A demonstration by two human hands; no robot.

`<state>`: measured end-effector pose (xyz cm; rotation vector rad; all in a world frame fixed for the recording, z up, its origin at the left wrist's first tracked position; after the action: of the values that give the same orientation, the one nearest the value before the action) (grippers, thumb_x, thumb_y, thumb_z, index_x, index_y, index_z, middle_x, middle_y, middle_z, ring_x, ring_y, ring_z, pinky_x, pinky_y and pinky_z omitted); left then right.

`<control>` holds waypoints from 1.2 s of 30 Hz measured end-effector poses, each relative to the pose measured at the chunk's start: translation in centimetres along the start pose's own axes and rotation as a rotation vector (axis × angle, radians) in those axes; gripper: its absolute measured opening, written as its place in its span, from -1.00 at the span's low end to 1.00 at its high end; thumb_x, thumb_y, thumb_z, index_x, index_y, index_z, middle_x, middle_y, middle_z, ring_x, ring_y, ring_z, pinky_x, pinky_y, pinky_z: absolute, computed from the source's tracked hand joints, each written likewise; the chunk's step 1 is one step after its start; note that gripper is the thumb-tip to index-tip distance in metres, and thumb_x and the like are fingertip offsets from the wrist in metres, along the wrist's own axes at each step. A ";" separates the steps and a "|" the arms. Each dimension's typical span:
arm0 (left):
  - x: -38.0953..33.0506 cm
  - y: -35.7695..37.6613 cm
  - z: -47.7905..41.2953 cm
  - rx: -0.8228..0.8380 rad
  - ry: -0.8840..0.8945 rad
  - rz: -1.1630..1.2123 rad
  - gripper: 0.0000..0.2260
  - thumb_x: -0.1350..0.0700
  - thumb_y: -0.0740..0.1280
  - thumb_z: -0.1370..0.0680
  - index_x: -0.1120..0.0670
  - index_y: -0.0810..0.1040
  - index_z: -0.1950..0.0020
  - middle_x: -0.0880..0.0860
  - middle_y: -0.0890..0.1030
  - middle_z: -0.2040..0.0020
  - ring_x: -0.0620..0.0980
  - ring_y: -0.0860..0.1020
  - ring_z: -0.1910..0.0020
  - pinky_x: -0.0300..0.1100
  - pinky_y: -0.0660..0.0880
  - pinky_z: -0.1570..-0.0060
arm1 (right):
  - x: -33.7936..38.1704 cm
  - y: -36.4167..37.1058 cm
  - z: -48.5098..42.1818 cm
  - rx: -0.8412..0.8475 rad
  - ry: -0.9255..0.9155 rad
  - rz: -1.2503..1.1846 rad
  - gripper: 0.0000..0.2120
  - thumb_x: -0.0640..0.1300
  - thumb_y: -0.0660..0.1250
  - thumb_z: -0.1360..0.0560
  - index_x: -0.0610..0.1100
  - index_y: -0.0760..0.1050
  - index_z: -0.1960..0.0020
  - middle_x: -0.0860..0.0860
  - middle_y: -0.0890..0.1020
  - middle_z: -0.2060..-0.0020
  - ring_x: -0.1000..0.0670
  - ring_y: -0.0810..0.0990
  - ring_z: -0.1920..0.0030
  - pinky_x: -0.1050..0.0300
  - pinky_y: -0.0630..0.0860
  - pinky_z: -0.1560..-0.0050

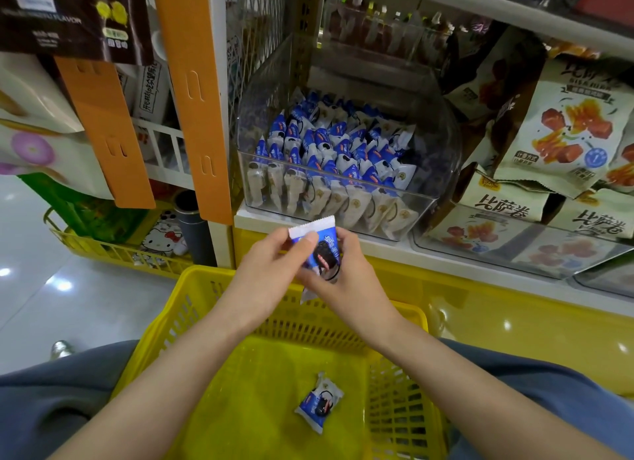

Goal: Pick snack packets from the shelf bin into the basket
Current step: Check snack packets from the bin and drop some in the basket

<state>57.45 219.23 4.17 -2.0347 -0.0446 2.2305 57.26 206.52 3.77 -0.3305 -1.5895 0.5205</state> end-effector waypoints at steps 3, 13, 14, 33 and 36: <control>0.0 -0.3 -0.2 -0.053 0.091 -0.159 -0.92 0.13 0.33 -0.51 -0.02 0.50 0.16 0.05 0.63 0.20 0.02 0.61 0.19 -0.05 0.55 0.14 | -0.2 0.5 0.5 0.042 -0.069 0.074 -0.40 0.03 0.46 -0.35 0.01 0.23 -0.27 0.12 0.51 -0.07 0.11 0.53 -0.10 0.17 0.50 -0.09; -0.4 -1.3 0.1 -0.011 0.135 -0.184 -0.79 0.09 0.24 -0.56 0.14 0.55 0.21 0.11 0.57 0.32 0.05 0.57 0.26 0.04 0.58 0.14 | 1.2 -0.9 -0.2 -0.062 -0.173 0.011 -0.91 -0.11 0.23 -0.56 -0.05 0.48 0.10 0.12 0.56 0.27 0.20 0.54 0.22 0.30 0.49 0.22; -0.4 -1.3 0.1 -0.008 0.110 -0.147 -0.79 0.10 0.24 -0.56 0.14 0.55 0.21 0.08 0.57 0.33 0.00 0.57 0.27 -0.06 0.59 0.19 | 1.4 -1.1 -0.2 -0.083 -0.231 0.085 -0.91 -0.11 0.24 -0.55 -0.06 0.49 0.10 0.13 0.55 0.25 0.19 0.53 0.20 0.31 0.48 0.21; -2.0 -2.5 0.4 -0.257 0.160 0.186 -0.89 0.11 0.35 -0.48 0.02 0.55 0.00 -0.06 0.66 0.10 -0.25 0.60 0.15 -0.47 0.45 0.24 | 3.4 -0.6 -1.1 0.076 -0.076 -0.451 -0.82 -0.25 0.33 -0.48 -0.01 0.49 -0.01 0.09 0.62 0.19 0.19 0.59 0.19 0.22 0.60 0.22; -2.0 -2.5 0.6 -0.277 0.166 0.212 -0.86 0.06 0.33 -0.47 0.00 0.55 -0.02 -0.05 0.67 0.09 -0.23 0.61 0.12 -0.47 0.45 0.22 | 3.8 -0.6 -1.1 0.012 -0.180 -0.257 -0.72 -0.23 0.39 -0.44 0.09 0.47 -0.03 0.12 0.62 0.15 0.21 0.57 0.18 0.20 0.60 0.16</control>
<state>57.25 221.51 6.45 -2.4701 -0.1349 2.2738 58.03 208.06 7.34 -0.0685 -1.7710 0.3688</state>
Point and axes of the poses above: each hand's wrist, its own z-axis away from the middle knuckle, its own y-axis out of the palm, x = y × z, the point moved 1 cm from there along -z, towards the middle knuckle
